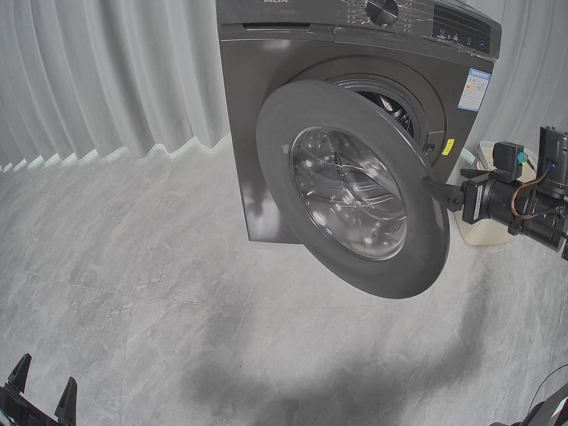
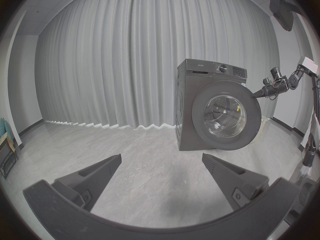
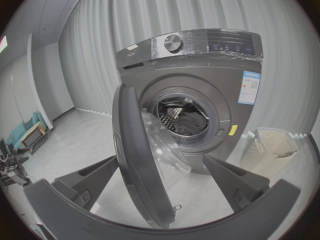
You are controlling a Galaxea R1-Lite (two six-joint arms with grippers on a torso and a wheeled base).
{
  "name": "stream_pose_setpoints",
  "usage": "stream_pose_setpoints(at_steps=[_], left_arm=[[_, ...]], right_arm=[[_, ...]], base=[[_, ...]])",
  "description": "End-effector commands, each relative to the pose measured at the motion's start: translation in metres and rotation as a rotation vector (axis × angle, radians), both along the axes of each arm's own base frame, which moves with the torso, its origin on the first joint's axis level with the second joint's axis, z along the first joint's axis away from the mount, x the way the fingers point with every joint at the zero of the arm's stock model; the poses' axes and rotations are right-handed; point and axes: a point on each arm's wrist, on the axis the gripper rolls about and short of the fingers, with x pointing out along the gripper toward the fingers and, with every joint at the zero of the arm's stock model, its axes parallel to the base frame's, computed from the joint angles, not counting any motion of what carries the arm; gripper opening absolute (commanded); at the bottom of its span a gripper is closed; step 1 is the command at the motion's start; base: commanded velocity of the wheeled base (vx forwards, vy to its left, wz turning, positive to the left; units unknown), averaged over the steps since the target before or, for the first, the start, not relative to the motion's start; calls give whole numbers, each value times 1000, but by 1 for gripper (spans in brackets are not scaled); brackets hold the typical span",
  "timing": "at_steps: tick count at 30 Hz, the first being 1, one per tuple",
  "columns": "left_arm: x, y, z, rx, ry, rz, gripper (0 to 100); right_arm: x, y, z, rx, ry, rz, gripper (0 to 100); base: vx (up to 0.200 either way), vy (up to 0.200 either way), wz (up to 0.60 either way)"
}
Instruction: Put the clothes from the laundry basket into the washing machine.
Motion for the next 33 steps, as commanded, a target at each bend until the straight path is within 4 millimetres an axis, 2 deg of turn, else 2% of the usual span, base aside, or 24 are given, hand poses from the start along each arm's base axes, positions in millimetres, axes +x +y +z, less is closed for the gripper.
stream_pose_setpoints(at_steps=[1,5,9,16,18,24,30,33], left_arm=[[0,0,-4,0,2,-2,100],[0,0,-4,1,2,-2,100],[0,0,-4,1,2,-2,100],[0,0,-4,-2,0,-1,100],[0,0,-4,-2,0,-2,100],[0,0,-4,-3,0,-1,100],[0,0,-4,1,0,-2,100],[0,0,-4,3,0,-2,100]], right_arm=[[8,-22,4,-35,-26,-91,100],[10,-45,6,-46,-35,-177,100],[11,-60,6,-47,-35,-230,100],[-14,-56,-6,-60,0,-184,100],[-36,-47,-18,-104,13,-113,100],[-66,-42,-41,-164,45,-14,100],[-70,-24,-41,-125,43,127,100],[-70,-13,-39,-53,70,190,100]], base=[[0,0,0],[0,0,0],[0,0,0],[0,0,0],[0,0,0],[0,-200,0],[0,-200,0],[0,0,0]])
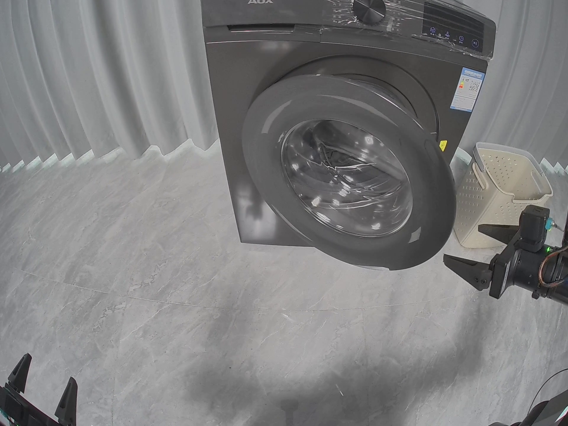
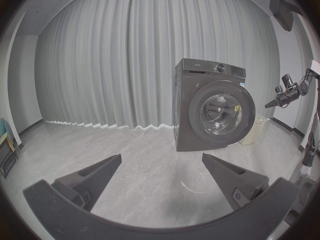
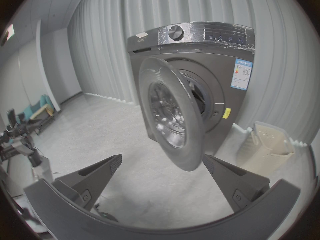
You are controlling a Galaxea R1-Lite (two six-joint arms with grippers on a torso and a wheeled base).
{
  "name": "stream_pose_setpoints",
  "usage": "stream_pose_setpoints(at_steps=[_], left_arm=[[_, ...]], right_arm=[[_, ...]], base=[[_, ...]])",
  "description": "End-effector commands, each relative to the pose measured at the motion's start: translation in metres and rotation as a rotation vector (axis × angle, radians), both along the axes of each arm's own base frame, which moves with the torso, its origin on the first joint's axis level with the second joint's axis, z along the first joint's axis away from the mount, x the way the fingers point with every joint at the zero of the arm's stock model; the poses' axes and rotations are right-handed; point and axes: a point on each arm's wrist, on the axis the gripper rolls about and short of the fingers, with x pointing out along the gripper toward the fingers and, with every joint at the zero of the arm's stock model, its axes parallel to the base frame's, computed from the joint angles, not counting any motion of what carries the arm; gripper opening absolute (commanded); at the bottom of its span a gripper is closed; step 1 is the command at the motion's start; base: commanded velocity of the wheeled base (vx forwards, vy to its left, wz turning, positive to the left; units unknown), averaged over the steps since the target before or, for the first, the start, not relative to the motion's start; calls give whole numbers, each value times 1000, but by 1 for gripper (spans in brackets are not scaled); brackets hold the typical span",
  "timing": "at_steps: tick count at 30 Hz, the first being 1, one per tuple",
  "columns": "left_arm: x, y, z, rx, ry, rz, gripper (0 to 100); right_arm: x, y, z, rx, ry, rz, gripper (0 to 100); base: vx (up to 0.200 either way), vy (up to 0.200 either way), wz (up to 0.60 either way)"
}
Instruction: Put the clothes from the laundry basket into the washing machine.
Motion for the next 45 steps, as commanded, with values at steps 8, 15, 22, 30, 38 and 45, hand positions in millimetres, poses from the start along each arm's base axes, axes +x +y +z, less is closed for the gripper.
stream_pose_setpoints(at_steps=[8,15,22,30,38,45], left_arm=[[0,0,-4,-1,3,0,100],[0,0,-4,-1,3,0,100],[0,0,-4,-1,1,2,100],[0,0,-4,-1,1,2,100],[0,0,-4,-4,1,2,100],[0,0,-4,-4,1,2,100]], right_arm=[[10,39,13,173,61,137,100],[27,47,12,166,76,129,100],[49,51,12,166,80,101,100],[70,32,21,191,-39,-12,100],[48,31,0,162,35,16,100],[29,45,-14,145,82,99,100]], base=[[50,0,0],[200,0,0],[86,0,0],[0,0,0],[0,-50,0],[0,-200,0]])
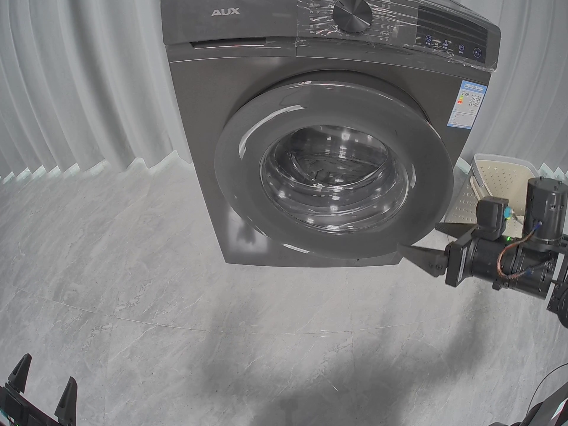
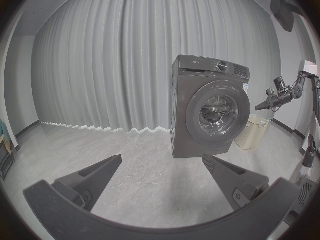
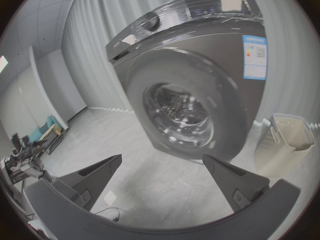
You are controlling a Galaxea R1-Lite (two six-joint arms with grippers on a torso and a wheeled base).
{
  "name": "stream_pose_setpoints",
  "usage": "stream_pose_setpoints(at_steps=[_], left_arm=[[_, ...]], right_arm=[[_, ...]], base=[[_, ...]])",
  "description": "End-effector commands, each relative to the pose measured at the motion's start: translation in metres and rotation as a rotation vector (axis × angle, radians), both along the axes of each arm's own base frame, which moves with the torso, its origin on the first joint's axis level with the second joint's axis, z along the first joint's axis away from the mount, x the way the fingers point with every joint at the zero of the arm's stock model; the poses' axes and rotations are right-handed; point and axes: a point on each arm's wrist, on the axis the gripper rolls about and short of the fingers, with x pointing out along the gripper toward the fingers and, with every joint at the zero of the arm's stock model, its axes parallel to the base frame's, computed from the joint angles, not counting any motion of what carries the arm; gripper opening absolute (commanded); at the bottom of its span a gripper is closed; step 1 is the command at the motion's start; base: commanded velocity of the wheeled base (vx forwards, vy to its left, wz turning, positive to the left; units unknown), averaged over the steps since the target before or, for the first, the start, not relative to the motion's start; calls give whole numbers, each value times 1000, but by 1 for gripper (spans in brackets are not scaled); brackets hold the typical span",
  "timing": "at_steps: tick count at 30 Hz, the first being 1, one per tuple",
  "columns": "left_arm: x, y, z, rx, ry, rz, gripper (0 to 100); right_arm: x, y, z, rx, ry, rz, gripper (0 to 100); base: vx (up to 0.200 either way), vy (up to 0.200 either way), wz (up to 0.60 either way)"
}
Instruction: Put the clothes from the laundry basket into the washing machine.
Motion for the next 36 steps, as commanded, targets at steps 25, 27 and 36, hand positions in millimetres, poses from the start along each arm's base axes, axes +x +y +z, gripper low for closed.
stream_pose_setpoints(at_steps=[25,27,36], left_arm=[[0,0,-4,0,-1,0,100],[0,0,-4,0,-1,0,100],[0,0,-5,-1,1,1,100]], right_arm=[[-3,25,14,52,-79,98,100],[-1,28,15,56,-86,101,100],[11,38,20,82,-134,104,100]], base=[[72,-24,0],[0,0,0],[0,-133,0]])
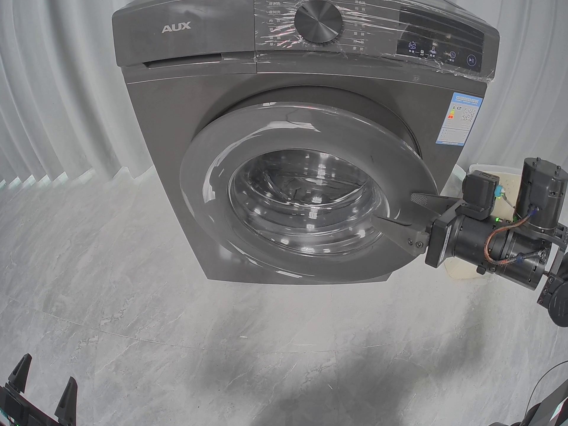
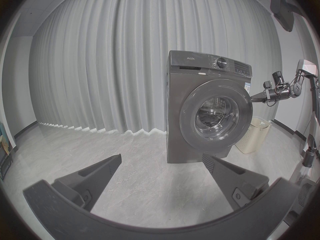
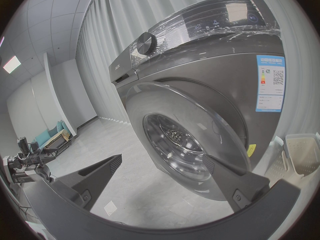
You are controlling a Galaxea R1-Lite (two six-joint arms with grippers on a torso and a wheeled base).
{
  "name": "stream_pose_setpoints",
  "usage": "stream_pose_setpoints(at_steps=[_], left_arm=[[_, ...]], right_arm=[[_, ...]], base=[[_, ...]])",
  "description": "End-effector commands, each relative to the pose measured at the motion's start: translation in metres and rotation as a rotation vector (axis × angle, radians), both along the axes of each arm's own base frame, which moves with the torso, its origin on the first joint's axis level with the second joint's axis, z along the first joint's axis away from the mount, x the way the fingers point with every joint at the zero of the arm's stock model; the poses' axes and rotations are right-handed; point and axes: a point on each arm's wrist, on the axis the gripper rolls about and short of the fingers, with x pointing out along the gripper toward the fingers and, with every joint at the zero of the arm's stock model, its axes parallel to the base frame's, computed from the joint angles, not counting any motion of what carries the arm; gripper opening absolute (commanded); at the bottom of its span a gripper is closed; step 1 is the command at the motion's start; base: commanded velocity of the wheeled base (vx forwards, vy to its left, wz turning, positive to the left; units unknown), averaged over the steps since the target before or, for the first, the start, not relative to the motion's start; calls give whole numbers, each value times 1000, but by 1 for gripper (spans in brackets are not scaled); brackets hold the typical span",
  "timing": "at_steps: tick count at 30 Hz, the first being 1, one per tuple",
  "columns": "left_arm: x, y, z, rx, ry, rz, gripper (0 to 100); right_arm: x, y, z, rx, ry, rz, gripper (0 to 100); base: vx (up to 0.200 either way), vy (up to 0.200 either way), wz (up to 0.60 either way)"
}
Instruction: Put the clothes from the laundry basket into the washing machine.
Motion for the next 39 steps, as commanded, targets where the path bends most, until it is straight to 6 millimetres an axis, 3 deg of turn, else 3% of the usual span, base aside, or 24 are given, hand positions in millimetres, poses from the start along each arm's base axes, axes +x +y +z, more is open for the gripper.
stream_pose_setpoints(at_steps=[1,7,13,20,23,27,39], left_arm=[[0,0,-5,0,0,-1,100],[0,0,-5,0,0,-1,100],[0,0,-4,1,-2,-1,100],[0,0,-5,1,0,-1,100],[0,0,-5,1,0,1,100],[0,0,-4,1,-2,1,100],[0,0,-4,3,-2,-1,100]], right_arm=[[8,3,-1,3,-5,-7,100],[11,3,9,26,-41,-18,100],[5,2,-3,3,-4,-12,100],[-29,6,-23,-41,63,88,100],[-35,10,-25,-40,64,118,100],[-28,13,-17,-24,40,112,100],[-4,27,-9,-8,17,94,100]], base=[[0,0,0],[0,0,0],[0,0,0],[0,0,0],[0,0,0],[0,0,0],[200,0,0]])
